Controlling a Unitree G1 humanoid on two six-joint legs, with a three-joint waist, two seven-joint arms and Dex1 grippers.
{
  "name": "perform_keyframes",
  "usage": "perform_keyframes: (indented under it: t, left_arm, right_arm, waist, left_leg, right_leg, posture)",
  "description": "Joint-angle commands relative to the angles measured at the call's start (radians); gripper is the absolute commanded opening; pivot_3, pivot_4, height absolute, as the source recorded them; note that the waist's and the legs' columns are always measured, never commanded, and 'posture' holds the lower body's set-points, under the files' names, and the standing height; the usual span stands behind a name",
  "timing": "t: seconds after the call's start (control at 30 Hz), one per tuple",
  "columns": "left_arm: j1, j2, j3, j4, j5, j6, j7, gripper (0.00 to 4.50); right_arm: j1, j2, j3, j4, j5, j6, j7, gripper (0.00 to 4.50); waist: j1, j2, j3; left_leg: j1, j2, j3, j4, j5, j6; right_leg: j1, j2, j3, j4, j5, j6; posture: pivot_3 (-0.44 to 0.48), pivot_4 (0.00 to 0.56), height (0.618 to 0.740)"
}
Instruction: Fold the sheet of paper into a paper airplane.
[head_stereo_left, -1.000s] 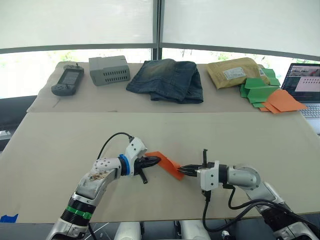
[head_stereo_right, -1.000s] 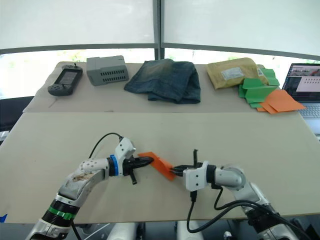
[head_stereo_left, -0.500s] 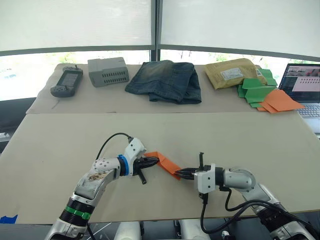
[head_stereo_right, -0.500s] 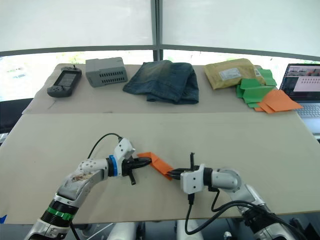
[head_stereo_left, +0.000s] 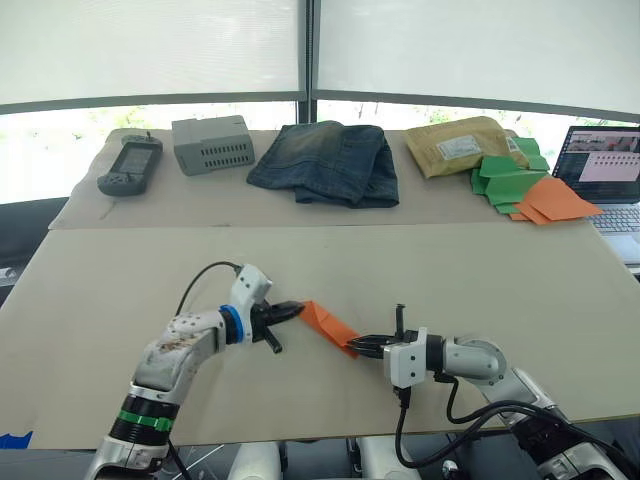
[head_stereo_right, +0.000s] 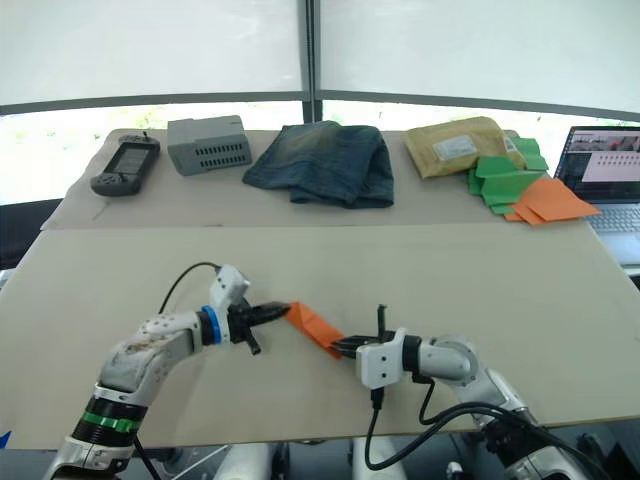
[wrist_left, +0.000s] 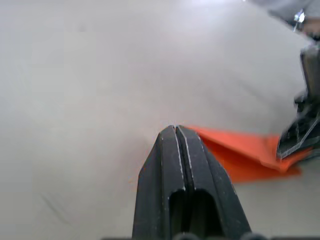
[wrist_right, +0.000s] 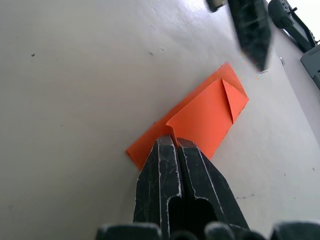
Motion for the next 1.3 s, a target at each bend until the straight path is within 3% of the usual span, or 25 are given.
perform_keyframes:
  t: [0.03,0.33,0.53,0.7,0.9,0.97,1.13,1.3]
  left_arm:
    - [-0.037,-0.022,-0.001,-0.067,-0.073,0.023,-0.026,0.00]
    - [-0.025,0.009,-0.217,-0.038,0.085,-0.053,-0.063,0.00]
    - [-0.025,0.047,-0.357,0.109,0.253,-0.167,-0.089,0.00]
    - [-0.054,0.016,-0.372,0.198,0.285,-0.223,-0.097,0.00]
    - [-0.046,0.006,-0.374,0.213,0.292,-0.238,-0.104,0.00]
    - [-0.035,0.008,-0.371,0.206,0.289,-0.235,-0.102,0.00]
    - [-0.023,0.009,-0.366,0.193,0.286,-0.226,-0.099,0.00]
    - [-0.025,0.010,-0.354,0.184,0.283,-0.214,-0.090,0.00]
  right_arm:
    - [0.020,-0.002,0.018,0.029,-0.043,0.056,-0.001,0.03]
    - [0.037,-0.010,0.018,0.011,-0.049,0.076,-0.020,0.03]
    - [0.052,-0.035,0.005,-0.020,-0.027,0.091,-0.005,0.03]
    - [0.081,-0.059,-0.012,-0.074,0.034,0.110,0.024,0.03]
    - [0.097,-0.112,-0.058,-0.193,0.122,0.145,0.063,1.85]
    - [0.086,-0.116,-0.094,-0.269,0.228,0.234,0.087,2.65]
    - [0.018,-0.055,-0.144,-0.379,0.420,0.571,0.072,2.65]
    - [-0.023,0.041,-0.102,-0.267,0.374,0.717,0.017,1.12]
  waist:
    - [-0.002,0.000,0.000]
    - [-0.005,-0.001,0.000]
    - [0.002,-0.001,0.000]
    - [0.015,0.000,-0.003]
    - [0.025,0.001,-0.003]
    - [0.026,0.001,-0.003]
    - [0.024,0.001,-0.003]
    - [0.026,0.001,-0.003]
  left_leg:
    - [0.000,0.000,0.000,0.000,0.000,0.000]
    - [0.000,-0.001,0.001,0.000,0.000,0.000]
    - [0.000,-0.001,0.000,-0.001,0.000,0.000]
    - [0.000,-0.002,0.000,0.000,0.000,0.000]
    - [-0.001,-0.002,0.001,0.000,0.000,0.000]
    - [-0.002,-0.002,0.001,-0.001,0.000,0.000]
    - [-0.003,-0.001,0.000,0.000,0.000,0.000]
    - [-0.004,-0.001,-0.001,-0.001,0.000,0.000]
  right_leg:
    - [0.000,0.000,0.000,0.000,0.000,0.000]
    - [0.000,0.000,0.001,-0.001,0.000,0.000]
    - [0.000,0.000,0.001,-0.001,0.000,-0.001]
    - [0.001,-0.002,0.001,-0.003,0.000,-0.001]
    - [0.001,-0.004,0.001,-0.005,-0.001,0.000]
    - [0.001,-0.004,0.001,-0.005,-0.001,0.000]
    - [0.000,-0.003,0.000,-0.004,0.000,0.001]
    - [-0.001,-0.003,-0.001,-0.004,0.000,0.001]
  posture:
    - [0.000,0.150,0.722]
    - [0.000,0.150,0.722]
    - [0.000,0.150,0.722]
    - [0.000,0.150,0.722]
    - [0.000,0.150,0.722]
    - [0.000,0.150,0.722]
    - [0.000,0.150,0.722]
    - [0.000,0.150,0.722]
